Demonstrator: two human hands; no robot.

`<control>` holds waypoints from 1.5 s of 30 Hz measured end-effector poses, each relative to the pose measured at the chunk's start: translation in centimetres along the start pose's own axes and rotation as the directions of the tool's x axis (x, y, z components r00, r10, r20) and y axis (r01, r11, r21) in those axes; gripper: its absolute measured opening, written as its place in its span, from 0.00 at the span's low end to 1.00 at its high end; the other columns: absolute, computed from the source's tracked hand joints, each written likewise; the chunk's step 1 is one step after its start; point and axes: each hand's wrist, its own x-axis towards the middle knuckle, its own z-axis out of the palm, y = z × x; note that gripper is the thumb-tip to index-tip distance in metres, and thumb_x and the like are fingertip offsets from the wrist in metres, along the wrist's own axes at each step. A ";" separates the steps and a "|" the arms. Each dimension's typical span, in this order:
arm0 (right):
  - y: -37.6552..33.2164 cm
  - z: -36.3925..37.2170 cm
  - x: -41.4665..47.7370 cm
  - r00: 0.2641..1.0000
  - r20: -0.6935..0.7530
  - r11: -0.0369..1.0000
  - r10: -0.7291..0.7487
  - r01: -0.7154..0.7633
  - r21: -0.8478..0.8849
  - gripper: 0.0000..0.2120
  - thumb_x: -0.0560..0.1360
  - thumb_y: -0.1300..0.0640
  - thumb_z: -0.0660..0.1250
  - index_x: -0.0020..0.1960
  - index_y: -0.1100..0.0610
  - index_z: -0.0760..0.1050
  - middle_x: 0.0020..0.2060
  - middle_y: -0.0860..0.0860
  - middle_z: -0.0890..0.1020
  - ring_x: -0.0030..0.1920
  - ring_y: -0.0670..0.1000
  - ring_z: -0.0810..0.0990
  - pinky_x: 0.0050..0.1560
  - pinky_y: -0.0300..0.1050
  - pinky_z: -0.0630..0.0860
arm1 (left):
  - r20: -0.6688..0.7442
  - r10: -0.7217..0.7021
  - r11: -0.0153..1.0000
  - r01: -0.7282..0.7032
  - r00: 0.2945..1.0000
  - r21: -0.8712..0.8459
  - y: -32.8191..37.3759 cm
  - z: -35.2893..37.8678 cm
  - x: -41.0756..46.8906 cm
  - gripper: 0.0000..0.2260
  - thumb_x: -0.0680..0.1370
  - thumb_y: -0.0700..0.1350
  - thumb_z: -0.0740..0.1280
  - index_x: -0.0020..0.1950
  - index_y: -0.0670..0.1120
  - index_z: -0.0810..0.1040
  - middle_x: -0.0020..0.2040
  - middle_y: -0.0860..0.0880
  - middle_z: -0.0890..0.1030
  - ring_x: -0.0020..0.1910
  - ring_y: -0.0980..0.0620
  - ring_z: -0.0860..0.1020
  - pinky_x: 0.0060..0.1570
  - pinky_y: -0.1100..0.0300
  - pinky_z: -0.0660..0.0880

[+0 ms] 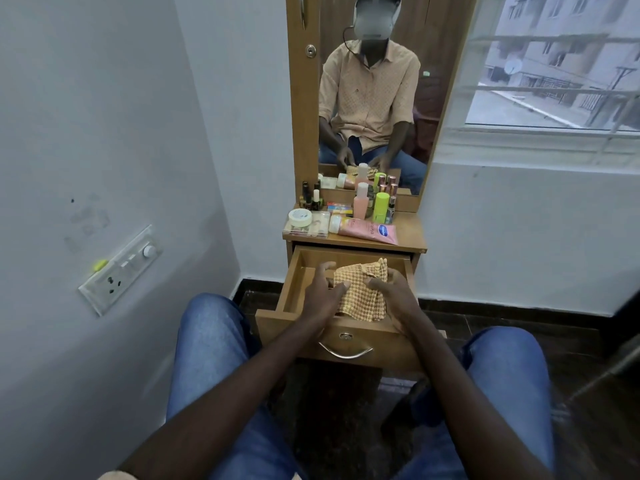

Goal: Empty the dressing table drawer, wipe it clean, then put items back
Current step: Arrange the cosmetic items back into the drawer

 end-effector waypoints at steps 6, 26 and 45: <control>-1.1 0.8 -2.6 0.923 -0.121 0.893 -0.364 0.309 -0.327 0.35 0.82 0.59 0.69 0.82 0.42 0.57 0.75 0.40 0.67 0.62 0.43 0.76 0.52 0.44 0.80 | 0.056 0.150 0.986 -0.153 0.987 0.064 -0.2 0.4 -0.2 0.13 0.81 0.44 0.69 0.65 0.54 0.82 0.63 0.54 0.83 0.60 0.56 0.80 0.59 0.51 0.80; -0.7 1.5 -2.5 0.906 -0.309 0.933 -0.290 0.196 -0.300 0.11 0.84 0.52 0.66 0.63 0.55 0.71 0.54 0.51 0.81 0.49 0.47 0.82 0.34 0.32 0.75 | 0.153 0.224 0.927 -0.259 0.963 0.271 -1.1 0.3 0.1 0.28 0.73 0.37 0.77 0.71 0.50 0.77 0.68 0.51 0.79 0.67 0.54 0.75 0.59 0.65 0.73; 0.2 1.7 -2.3 0.915 0.147 0.690 -0.376 0.382 -0.615 0.24 0.74 0.54 0.79 0.68 0.56 0.80 0.74 0.45 0.57 0.65 0.41 0.67 0.55 0.29 0.74 | 0.082 0.330 0.833 -0.330 0.941 0.443 -2.2 -0.5 0.7 0.09 0.80 0.42 0.69 0.60 0.48 0.77 0.61 0.50 0.76 0.61 0.50 0.75 0.52 0.63 0.70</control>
